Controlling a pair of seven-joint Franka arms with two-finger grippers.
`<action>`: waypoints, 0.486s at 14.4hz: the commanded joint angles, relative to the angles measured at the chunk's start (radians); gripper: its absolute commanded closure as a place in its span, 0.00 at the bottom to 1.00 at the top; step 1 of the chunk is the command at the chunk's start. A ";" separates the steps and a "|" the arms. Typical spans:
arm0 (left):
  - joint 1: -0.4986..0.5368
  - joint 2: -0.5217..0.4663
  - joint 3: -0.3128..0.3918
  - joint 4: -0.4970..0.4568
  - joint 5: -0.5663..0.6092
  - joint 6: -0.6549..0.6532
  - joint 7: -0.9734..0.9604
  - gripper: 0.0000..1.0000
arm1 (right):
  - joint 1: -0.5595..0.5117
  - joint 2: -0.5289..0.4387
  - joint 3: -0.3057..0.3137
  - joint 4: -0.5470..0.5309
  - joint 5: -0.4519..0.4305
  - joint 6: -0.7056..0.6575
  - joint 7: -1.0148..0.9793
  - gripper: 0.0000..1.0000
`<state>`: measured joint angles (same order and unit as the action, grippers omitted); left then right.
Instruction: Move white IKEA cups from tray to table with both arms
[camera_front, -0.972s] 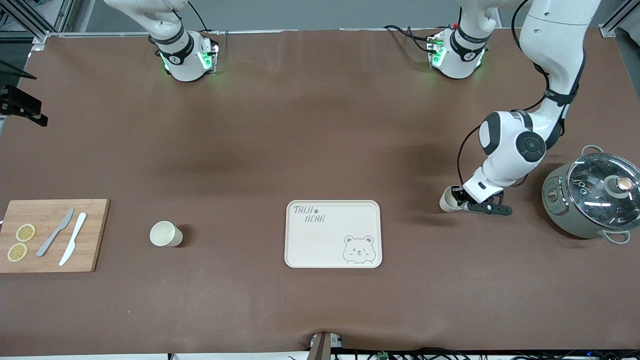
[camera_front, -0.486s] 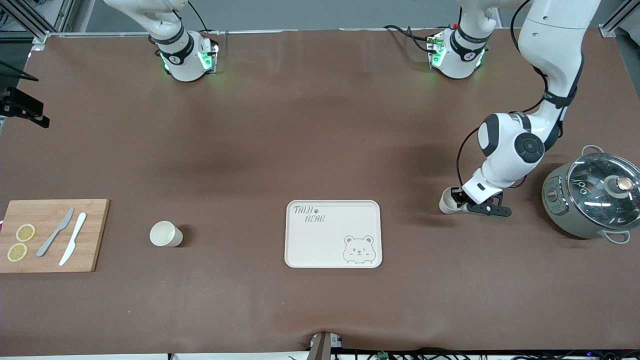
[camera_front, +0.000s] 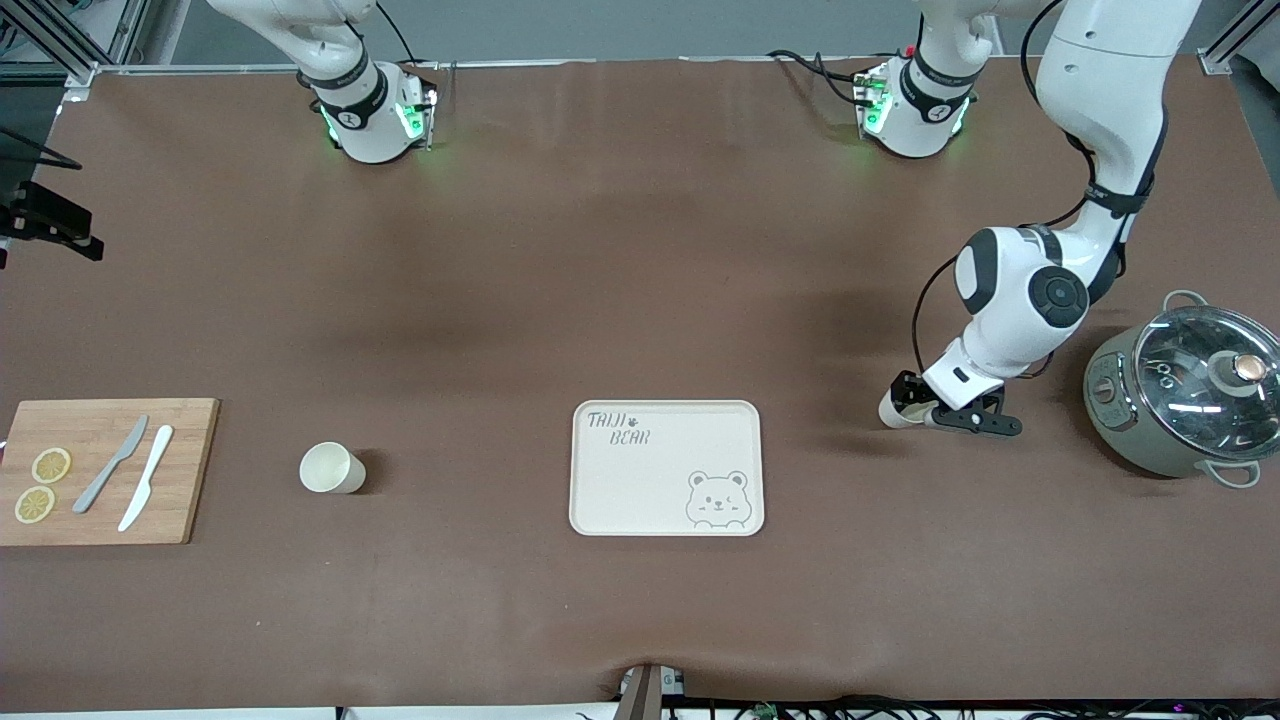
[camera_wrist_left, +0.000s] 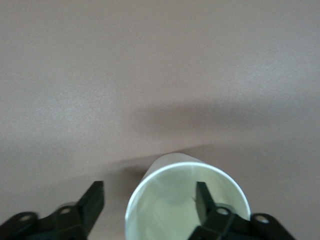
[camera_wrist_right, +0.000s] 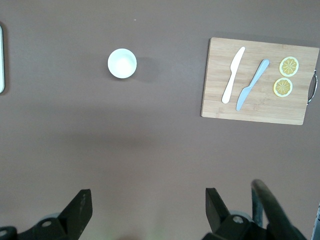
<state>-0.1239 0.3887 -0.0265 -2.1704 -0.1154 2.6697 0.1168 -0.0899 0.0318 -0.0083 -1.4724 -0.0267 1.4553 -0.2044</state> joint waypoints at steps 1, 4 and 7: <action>0.013 -0.095 -0.004 -0.006 -0.030 -0.111 0.012 0.00 | -0.008 0.019 0.007 0.015 0.008 -0.004 0.010 0.00; 0.047 -0.168 0.000 0.068 -0.029 -0.282 0.012 0.00 | -0.008 0.020 0.007 0.015 0.008 -0.004 0.010 0.00; 0.078 -0.200 0.002 0.278 -0.029 -0.599 -0.008 0.00 | -0.013 0.030 0.007 0.015 0.008 -0.004 0.007 0.00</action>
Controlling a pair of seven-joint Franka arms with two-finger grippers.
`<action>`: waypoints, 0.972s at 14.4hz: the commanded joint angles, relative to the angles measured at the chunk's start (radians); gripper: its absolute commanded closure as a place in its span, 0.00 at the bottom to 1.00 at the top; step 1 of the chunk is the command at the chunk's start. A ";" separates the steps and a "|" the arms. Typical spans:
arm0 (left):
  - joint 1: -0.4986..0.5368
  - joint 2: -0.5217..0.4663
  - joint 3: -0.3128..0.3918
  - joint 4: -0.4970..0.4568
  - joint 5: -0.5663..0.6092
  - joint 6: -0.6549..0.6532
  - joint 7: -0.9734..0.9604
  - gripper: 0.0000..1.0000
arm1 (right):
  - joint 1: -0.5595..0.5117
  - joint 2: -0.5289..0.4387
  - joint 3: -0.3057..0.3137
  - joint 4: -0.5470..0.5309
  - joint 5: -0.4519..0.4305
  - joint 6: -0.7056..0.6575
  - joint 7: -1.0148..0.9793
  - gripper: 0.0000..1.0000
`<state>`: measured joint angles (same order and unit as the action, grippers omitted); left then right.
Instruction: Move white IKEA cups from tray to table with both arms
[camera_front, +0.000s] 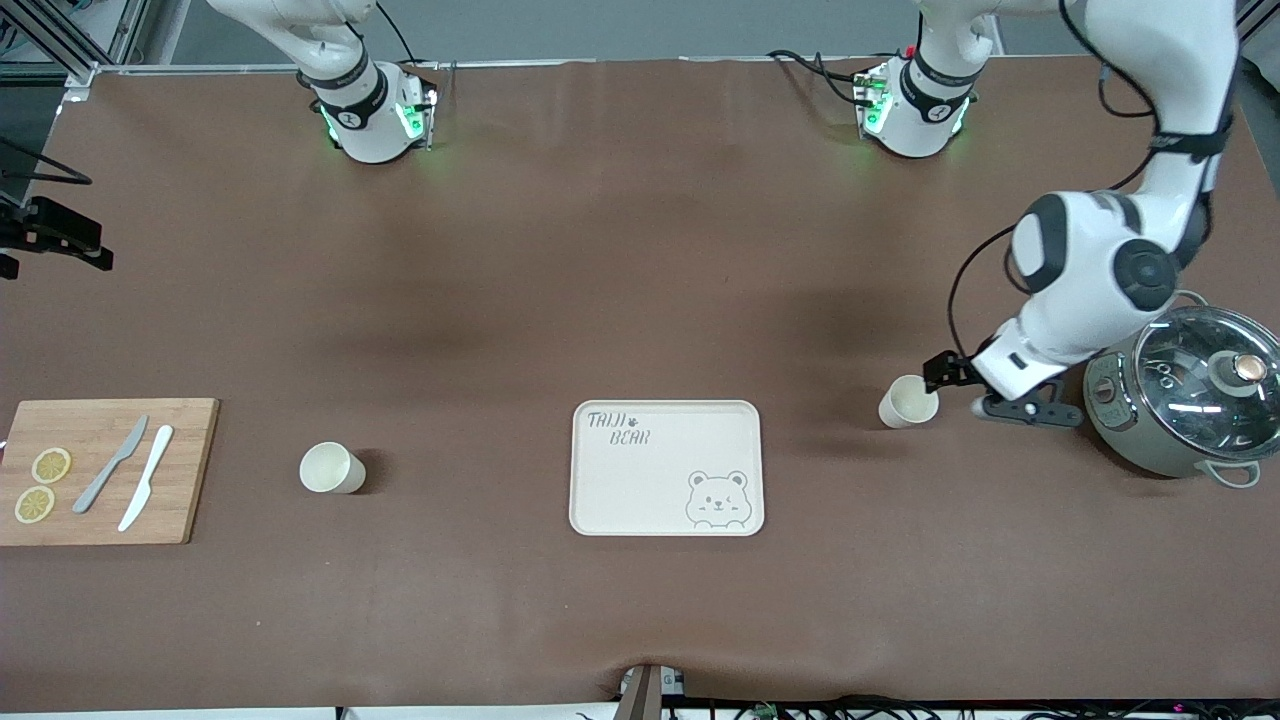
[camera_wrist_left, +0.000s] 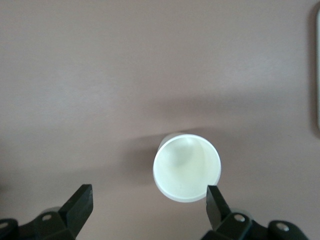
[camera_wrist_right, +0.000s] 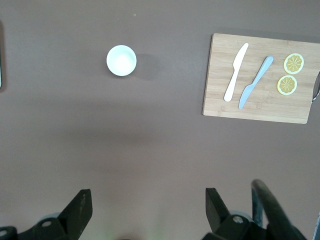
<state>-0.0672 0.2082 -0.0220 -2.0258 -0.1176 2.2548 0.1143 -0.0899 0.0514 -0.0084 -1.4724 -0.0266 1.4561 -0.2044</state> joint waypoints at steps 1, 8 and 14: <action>0.036 -0.016 -0.003 0.226 -0.027 -0.302 -0.024 0.00 | -0.013 0.010 0.007 0.015 0.007 -0.005 0.007 0.00; 0.030 -0.098 -0.012 0.397 0.013 -0.555 -0.158 0.00 | -0.005 0.019 0.007 0.015 -0.005 0.000 0.002 0.00; 0.029 -0.179 -0.019 0.446 0.024 -0.560 -0.162 0.00 | -0.017 0.025 0.007 0.015 0.008 0.006 0.002 0.00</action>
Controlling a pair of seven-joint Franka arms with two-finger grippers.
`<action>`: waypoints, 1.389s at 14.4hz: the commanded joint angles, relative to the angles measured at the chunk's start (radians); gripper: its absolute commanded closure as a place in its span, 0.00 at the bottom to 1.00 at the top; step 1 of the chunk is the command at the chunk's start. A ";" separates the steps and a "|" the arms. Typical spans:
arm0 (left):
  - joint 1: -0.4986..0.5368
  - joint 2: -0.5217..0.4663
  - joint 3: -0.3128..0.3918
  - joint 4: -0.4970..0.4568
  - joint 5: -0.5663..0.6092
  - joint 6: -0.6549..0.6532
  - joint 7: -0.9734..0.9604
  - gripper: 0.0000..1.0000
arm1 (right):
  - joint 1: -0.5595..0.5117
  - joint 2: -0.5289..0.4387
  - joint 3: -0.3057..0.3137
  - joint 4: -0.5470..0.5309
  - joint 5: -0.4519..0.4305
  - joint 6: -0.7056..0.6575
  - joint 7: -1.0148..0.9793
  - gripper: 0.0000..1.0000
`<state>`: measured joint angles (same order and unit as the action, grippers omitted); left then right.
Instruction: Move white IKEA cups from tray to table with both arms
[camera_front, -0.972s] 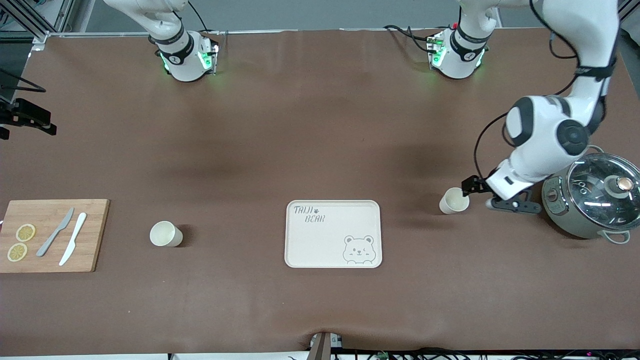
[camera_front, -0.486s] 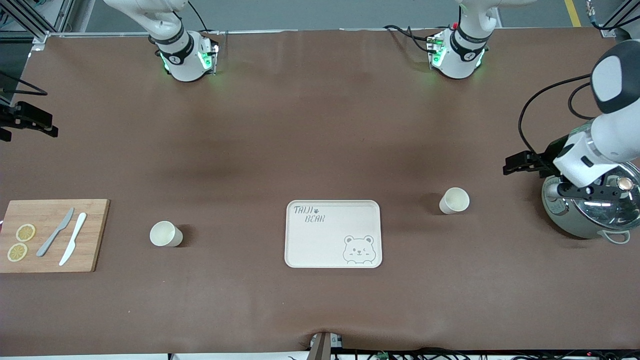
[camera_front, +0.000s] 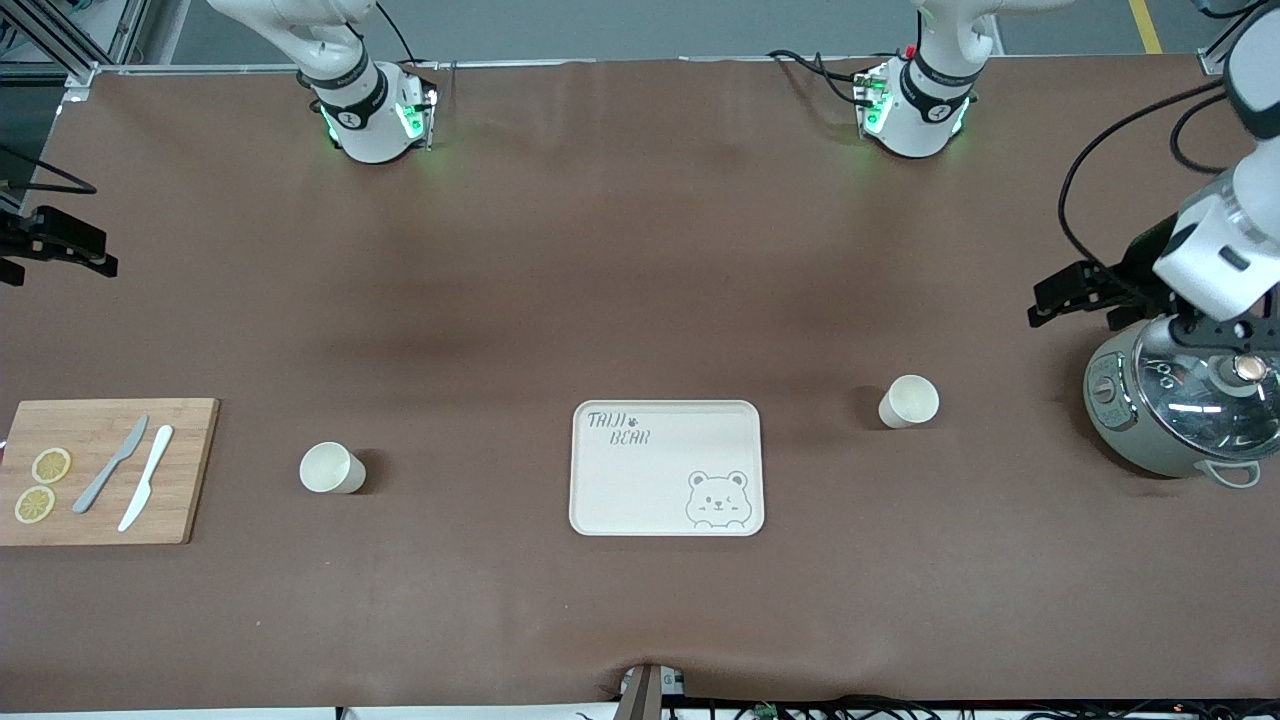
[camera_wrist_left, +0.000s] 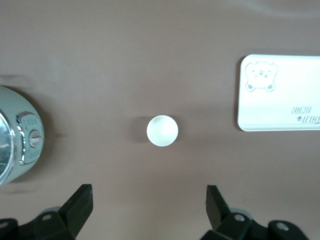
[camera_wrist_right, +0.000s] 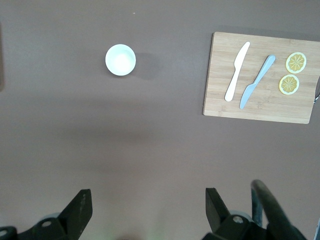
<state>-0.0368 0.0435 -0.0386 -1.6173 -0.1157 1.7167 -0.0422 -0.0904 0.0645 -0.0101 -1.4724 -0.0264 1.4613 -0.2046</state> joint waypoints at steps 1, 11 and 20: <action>-0.005 -0.014 -0.001 0.051 0.022 -0.023 -0.004 0.00 | -0.019 0.012 0.009 0.015 0.003 0.001 0.002 0.00; -0.136 -0.034 0.060 0.162 0.053 -0.180 -0.001 0.00 | -0.029 0.020 0.009 0.017 0.005 0.004 0.002 0.00; -0.141 -0.039 -0.017 0.149 0.142 -0.224 0.083 0.00 | -0.032 0.018 0.009 0.020 0.005 0.057 0.002 0.00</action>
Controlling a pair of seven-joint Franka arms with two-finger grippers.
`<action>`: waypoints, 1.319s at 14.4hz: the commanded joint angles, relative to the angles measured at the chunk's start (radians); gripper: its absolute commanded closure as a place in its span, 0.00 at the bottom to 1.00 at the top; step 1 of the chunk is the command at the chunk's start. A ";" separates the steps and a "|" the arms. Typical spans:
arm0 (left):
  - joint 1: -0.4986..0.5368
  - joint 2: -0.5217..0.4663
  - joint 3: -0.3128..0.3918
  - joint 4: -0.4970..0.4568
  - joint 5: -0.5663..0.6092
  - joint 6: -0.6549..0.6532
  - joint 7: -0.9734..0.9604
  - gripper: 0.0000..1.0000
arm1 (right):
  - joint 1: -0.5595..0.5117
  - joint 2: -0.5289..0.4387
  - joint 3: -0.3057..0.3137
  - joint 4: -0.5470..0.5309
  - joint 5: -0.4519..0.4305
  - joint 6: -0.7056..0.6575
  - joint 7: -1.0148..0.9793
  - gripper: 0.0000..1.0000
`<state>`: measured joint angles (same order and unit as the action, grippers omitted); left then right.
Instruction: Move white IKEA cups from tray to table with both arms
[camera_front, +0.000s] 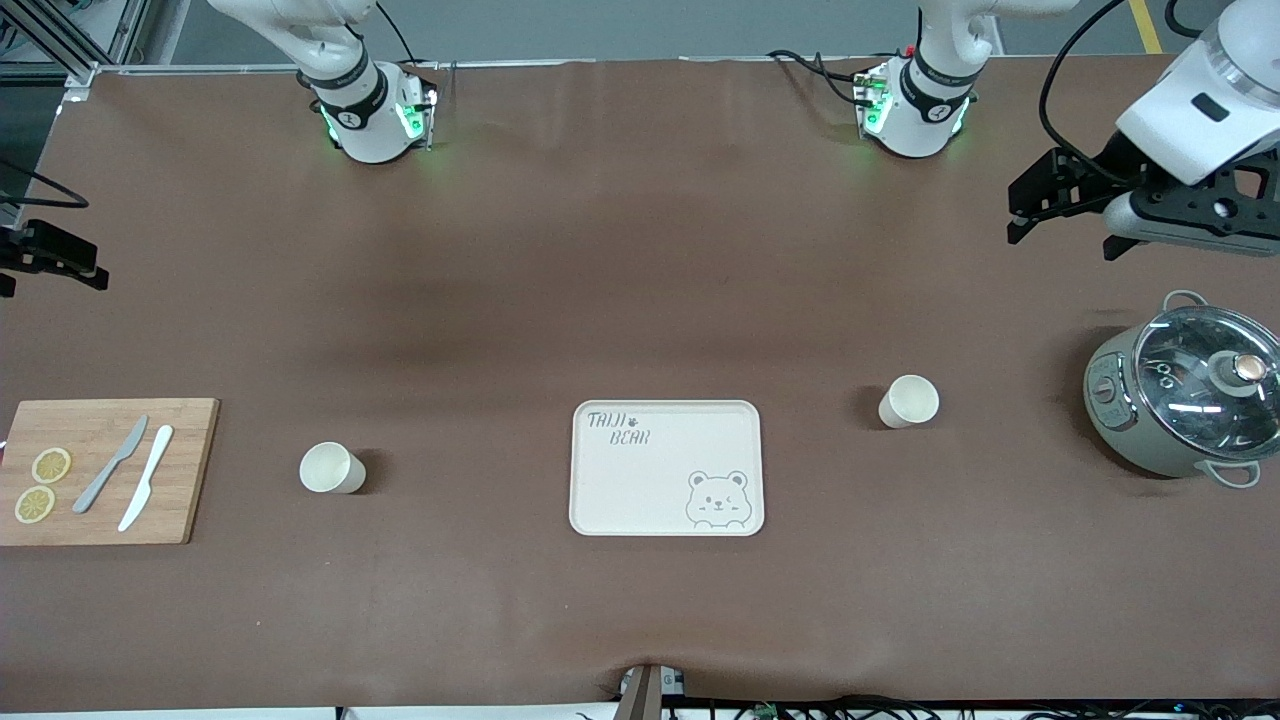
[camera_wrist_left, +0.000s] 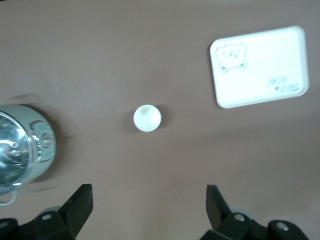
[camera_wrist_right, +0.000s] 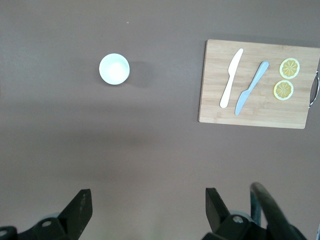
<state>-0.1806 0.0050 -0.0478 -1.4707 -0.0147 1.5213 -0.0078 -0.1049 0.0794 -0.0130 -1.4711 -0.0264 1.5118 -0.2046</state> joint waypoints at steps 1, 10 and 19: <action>0.004 0.001 -0.007 0.003 0.042 -0.053 0.052 0.00 | -0.018 0.003 0.011 0.024 0.005 0.019 0.004 0.00; 0.013 0.021 0.000 0.003 0.076 -0.115 0.020 0.00 | -0.019 0.005 0.010 0.034 0.008 0.056 0.002 0.00; 0.024 0.024 0.009 0.004 0.067 -0.115 0.003 0.00 | -0.016 0.005 0.011 0.035 0.005 0.071 0.005 0.00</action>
